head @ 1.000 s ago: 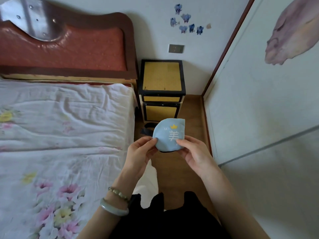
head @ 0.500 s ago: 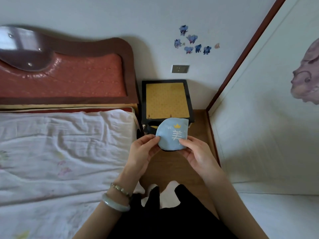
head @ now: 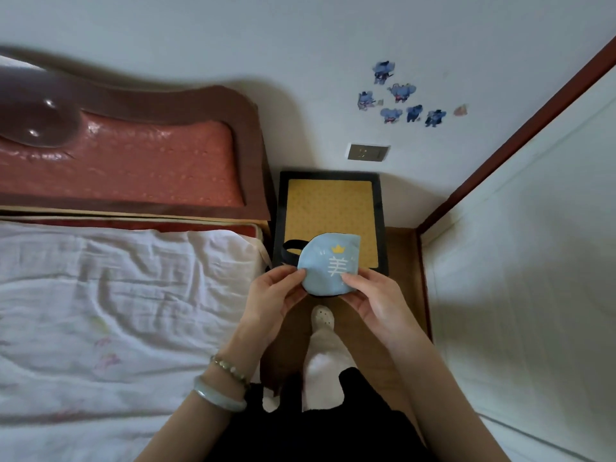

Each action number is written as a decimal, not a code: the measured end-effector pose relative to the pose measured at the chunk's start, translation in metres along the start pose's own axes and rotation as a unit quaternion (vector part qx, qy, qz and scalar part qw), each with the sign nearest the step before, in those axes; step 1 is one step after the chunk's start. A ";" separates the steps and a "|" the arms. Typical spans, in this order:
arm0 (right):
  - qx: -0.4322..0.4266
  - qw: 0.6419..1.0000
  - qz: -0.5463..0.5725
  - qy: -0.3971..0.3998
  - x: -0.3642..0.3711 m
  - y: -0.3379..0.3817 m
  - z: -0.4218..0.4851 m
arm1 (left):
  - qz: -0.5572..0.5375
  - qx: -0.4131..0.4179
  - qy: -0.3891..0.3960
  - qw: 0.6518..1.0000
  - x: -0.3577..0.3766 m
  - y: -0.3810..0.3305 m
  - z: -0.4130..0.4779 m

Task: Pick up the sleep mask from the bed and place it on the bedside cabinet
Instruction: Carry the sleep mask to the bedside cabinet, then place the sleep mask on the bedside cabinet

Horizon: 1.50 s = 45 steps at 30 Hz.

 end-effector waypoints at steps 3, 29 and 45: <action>0.015 1.000 0.005 0.002 -0.002 0.031 0.042 | 0.016 0.000 -0.010 1.000 0.021 -0.017 0.044; 0.004 0.990 -0.100 -0.101 0.015 0.000 0.419 | 0.104 0.006 -0.185 0.977 -0.019 0.001 0.399; -0.112 0.884 -0.437 -0.122 0.004 -0.048 0.497 | 0.355 0.101 -0.256 0.894 -0.056 0.037 0.469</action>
Point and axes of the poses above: each hand's wrist, its own z-axis towards the middle knuckle, its own x-axis out of the palm, y = z × x, the point moved 2 cm from there along z, towards the middle knuckle, and after that the axes turned 1 degree about y, right-handed, at the moved point
